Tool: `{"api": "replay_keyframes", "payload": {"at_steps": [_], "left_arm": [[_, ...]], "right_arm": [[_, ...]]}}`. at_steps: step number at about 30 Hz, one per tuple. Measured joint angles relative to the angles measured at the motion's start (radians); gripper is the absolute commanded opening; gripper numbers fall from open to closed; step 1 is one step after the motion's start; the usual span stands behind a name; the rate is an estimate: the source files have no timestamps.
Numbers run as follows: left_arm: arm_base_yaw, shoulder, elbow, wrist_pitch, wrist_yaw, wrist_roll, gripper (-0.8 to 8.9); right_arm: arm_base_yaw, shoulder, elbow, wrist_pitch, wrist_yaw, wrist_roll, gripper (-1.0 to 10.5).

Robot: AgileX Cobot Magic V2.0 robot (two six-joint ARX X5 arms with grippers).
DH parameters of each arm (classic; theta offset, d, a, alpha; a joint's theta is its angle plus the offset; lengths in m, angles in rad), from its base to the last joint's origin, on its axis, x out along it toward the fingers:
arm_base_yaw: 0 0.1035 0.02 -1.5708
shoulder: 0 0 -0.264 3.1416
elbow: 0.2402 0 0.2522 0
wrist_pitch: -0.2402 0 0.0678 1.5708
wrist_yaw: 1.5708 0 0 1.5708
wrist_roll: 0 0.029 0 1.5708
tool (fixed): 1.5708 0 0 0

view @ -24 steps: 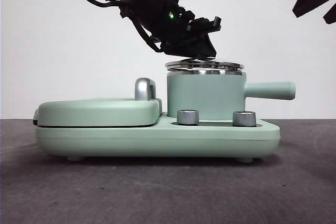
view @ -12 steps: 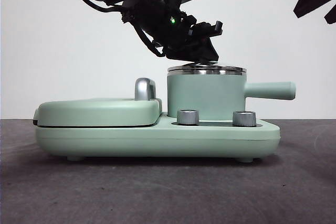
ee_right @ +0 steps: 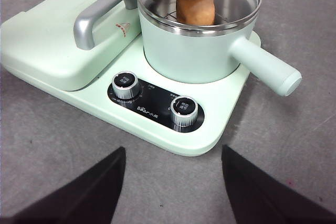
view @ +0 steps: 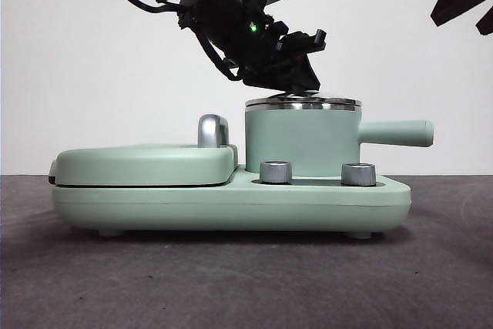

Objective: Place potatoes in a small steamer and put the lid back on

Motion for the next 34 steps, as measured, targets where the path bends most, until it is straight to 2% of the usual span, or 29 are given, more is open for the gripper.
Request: {"api": "replay_keyframes", "payload": {"at_steps": [16, 19, 22, 24, 28, 34], "left_arm": [[0.000, -0.008, 0.019, -0.062, -0.005, 0.012, 0.14], [0.000, -0.008, 0.019, -0.055, -0.005, 0.012, 0.70], [0.000, -0.008, 0.019, -0.051, -0.005, 0.011, 2.04], [0.000, -0.008, 0.019, -0.052, -0.005, 0.005, 2.50], [0.003, -0.014, 0.023, -0.076, -0.005, 0.000, 2.50], [0.005, -0.082, 0.031, -0.216, -0.006, -0.007, 2.50]], "right_arm": [[0.000, 0.000, 0.000, 0.000, 0.000, -0.002, 2.9], [0.000, 0.000, 0.000, 0.000, 0.000, -0.002, 2.9], [0.000, 0.000, 0.000, 0.000, 0.000, -0.002, 2.9], [0.000, 0.000, 0.000, 0.000, 0.000, -0.002, 2.9], [0.000, 0.000, 0.000, -0.001, 0.000, -0.002, 2.9], [0.000, 0.000, 0.000, -0.013, 0.000, -0.002, 2.9]]}}
